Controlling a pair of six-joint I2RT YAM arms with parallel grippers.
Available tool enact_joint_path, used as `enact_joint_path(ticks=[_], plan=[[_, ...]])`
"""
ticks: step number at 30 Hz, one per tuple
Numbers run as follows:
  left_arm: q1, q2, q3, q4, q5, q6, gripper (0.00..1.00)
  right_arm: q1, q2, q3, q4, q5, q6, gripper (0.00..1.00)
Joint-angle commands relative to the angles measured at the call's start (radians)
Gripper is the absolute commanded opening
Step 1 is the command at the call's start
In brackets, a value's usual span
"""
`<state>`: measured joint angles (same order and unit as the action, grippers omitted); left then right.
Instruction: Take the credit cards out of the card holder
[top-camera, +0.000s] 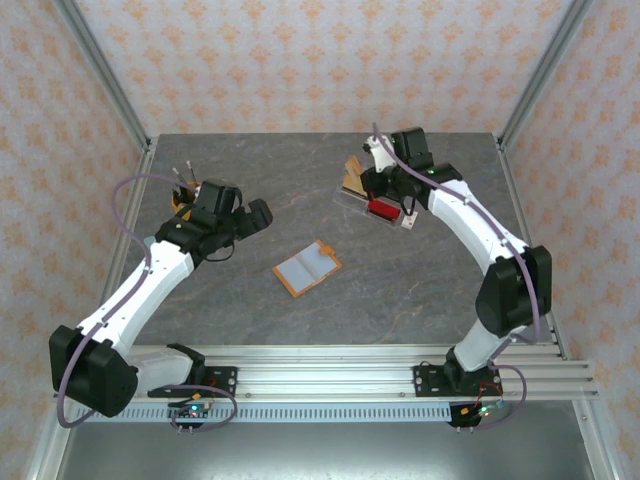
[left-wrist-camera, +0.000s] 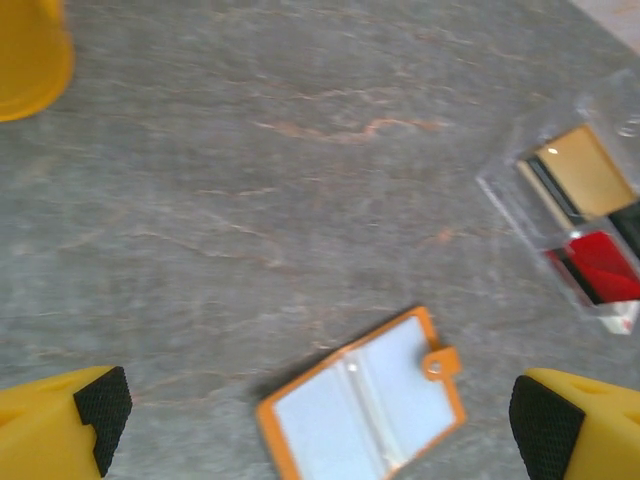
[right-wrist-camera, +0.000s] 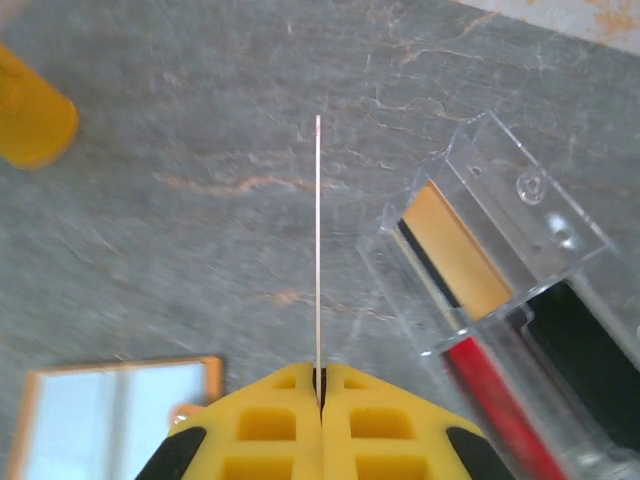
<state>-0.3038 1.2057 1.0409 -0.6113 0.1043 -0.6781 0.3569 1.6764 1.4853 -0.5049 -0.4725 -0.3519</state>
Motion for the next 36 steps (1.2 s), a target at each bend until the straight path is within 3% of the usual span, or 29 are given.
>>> enact_joint_path(ticks=[1, 10, 36], plan=[[0.021, -0.013, 0.017, -0.087, -0.071, 0.055, 1.0, -0.004, 0.058, 0.047, -0.1, 0.003, -0.327, 0.0], [0.048, 0.04, -0.005, -0.077, -0.009, 0.061, 1.0, -0.032, 0.252, 0.23, -0.182, 0.091, -0.522, 0.0], [0.061, 0.094, -0.076, 0.004, 0.089, 0.025, 1.0, -0.044, 0.541, 0.514, -0.315, 0.137, -0.649, 0.0]])
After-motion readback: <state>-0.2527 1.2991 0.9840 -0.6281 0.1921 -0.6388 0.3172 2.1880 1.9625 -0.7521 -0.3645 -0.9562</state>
